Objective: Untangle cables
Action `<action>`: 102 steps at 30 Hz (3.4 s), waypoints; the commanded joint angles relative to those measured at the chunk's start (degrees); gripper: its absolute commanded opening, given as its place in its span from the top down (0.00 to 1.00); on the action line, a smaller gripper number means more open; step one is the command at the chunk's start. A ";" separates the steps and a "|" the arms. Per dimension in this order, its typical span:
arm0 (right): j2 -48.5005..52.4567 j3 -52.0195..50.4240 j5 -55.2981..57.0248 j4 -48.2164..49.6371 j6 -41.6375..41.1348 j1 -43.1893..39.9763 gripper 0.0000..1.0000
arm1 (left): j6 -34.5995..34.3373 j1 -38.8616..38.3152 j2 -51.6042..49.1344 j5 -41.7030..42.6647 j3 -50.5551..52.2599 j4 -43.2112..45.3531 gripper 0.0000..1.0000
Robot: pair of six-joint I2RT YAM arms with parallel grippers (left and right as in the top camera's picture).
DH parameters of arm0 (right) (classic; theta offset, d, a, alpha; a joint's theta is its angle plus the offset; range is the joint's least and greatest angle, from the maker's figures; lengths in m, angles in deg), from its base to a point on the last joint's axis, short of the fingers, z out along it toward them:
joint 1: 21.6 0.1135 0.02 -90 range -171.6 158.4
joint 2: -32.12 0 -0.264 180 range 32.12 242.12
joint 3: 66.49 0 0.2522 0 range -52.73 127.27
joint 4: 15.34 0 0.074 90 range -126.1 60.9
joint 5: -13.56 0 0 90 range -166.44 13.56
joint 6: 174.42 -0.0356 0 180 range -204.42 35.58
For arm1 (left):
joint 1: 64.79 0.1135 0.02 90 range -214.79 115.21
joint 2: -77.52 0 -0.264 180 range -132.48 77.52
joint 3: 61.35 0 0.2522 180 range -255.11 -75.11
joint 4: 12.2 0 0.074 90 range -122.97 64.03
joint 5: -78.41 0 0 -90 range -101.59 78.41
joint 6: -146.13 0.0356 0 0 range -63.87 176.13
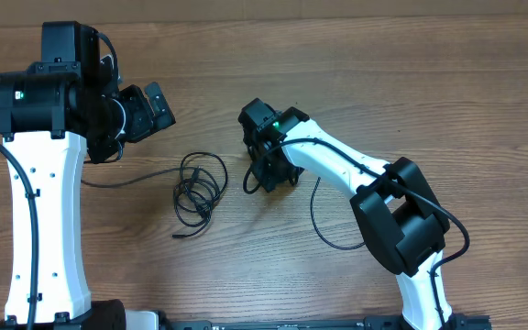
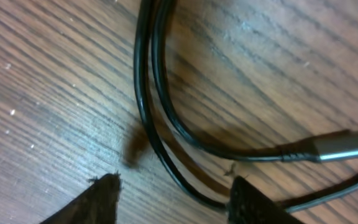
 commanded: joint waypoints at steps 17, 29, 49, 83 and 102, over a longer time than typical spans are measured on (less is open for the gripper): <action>0.33 1.07 -0.28 0.63 -4.81 -0.11 0.96 | -0.63 -0.17 -0.48 0.68 0.22 0.68 0.01; 0.04 29.75 0.09 -15.54 -9.44 -1.49 0.96 | -0.63 -0.17 -0.48 0.68 0.22 0.66 0.00; -0.48 59.76 -4.22 -33.00 -21.75 -34.25 0.96 | -0.63 -0.17 -0.48 0.68 0.22 0.26 0.00; 0.22 37.70 -11.65 -38.42 -14.88 -31.06 0.30 | -0.63 -0.17 -0.48 0.70 0.22 0.26 0.01; 0.22 4.94 -5.53 -16.44 -23.10 -22.32 0.45 | -0.63 -0.17 -0.48 0.70 0.22 0.66 0.00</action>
